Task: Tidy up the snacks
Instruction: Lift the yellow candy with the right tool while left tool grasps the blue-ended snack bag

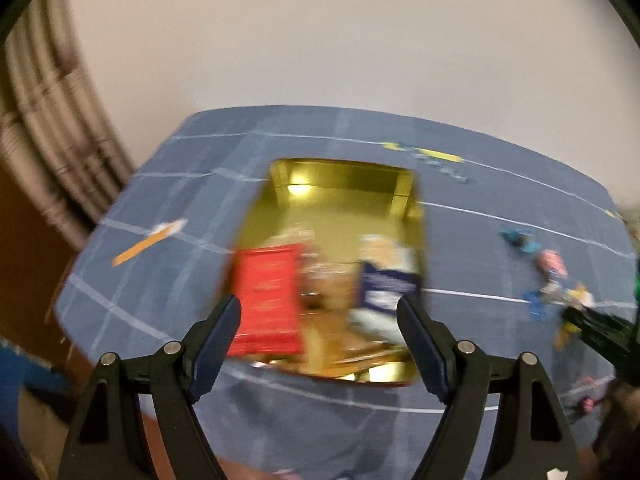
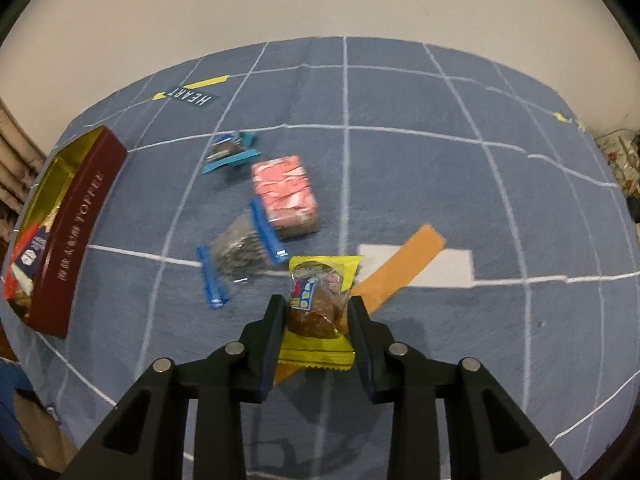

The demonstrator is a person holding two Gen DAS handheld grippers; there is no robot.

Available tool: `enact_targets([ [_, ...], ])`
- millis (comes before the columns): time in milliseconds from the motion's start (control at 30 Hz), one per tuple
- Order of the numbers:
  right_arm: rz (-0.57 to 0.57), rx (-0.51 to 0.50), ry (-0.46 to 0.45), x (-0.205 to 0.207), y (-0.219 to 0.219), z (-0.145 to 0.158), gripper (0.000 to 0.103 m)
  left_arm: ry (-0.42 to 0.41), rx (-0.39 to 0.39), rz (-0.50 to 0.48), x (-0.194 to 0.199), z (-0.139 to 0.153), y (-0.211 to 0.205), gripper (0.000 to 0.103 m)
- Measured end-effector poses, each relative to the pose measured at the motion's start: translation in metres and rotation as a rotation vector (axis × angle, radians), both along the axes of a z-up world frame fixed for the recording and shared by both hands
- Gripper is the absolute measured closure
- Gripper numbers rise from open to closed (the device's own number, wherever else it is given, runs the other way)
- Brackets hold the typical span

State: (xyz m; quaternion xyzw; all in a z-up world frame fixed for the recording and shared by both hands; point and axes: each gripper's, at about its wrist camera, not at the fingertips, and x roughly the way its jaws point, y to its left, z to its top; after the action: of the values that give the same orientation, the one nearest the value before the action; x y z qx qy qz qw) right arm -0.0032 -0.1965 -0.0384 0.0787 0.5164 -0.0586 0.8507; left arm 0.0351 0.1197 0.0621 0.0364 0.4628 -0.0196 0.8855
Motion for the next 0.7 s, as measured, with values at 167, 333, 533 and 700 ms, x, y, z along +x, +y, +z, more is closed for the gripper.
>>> enact_targets([
  [167,0.033,0.012,-0.072,0.002,-0.026,0.001,0.071,0.019,-0.015,-0.168,0.005,-0.01,-0.06,0.026],
  [333,0.039,-0.012,-0.117,0.004,-0.047,-0.001,0.071,0.041,-0.003,-0.319,0.013,-0.029,-0.114,0.026],
  [533,0.032,-0.053,-0.158,0.004,-0.066,-0.004,0.071,0.08,-0.017,-0.461,0.017,-0.051,-0.164,0.026],
  [700,-0.014,-0.034,-0.168,0.0,-0.081,-0.009,0.071,0.149,-0.051,-0.514,0.021,-0.073,-0.188,0.026],
])
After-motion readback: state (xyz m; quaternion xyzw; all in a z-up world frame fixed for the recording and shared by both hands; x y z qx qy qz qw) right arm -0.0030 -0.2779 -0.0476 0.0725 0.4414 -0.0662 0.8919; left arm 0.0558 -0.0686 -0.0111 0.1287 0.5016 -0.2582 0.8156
